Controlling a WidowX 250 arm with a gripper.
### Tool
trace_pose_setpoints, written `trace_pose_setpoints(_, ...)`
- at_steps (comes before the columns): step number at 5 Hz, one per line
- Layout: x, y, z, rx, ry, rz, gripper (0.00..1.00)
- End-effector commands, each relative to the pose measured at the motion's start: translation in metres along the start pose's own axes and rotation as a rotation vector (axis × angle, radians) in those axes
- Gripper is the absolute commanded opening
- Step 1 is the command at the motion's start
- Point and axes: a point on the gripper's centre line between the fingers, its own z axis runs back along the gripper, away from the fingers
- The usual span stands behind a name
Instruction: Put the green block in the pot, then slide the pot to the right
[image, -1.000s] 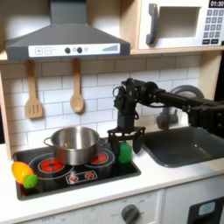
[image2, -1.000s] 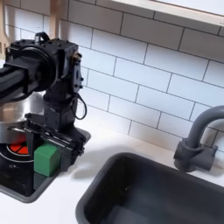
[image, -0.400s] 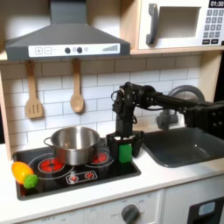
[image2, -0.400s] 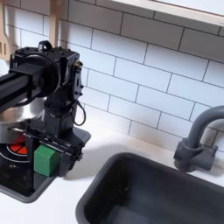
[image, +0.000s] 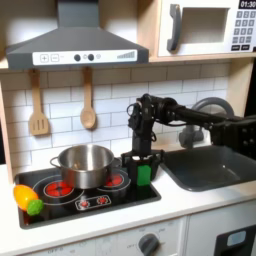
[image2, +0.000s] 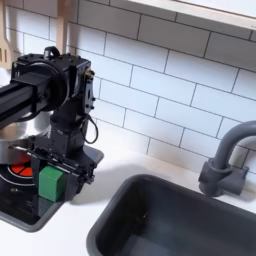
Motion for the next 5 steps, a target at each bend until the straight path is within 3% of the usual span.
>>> trace_pose_setpoints(1, -0.001, 0.003, 0.006, -0.018, -0.026, -0.013, 0.00)
trace_pose_setpoints(3, -0.009, 0.005, 0.021, -0.031, -0.052, -0.065, 0.00)
trace_pose_setpoints(4, -0.014, 0.009, 0.038, -0.038, -0.088, -0.063, 0.00)
trace_pose_setpoints(5, -0.017, 0.013, 0.044, -0.054, -0.095, -0.058, 0.00)
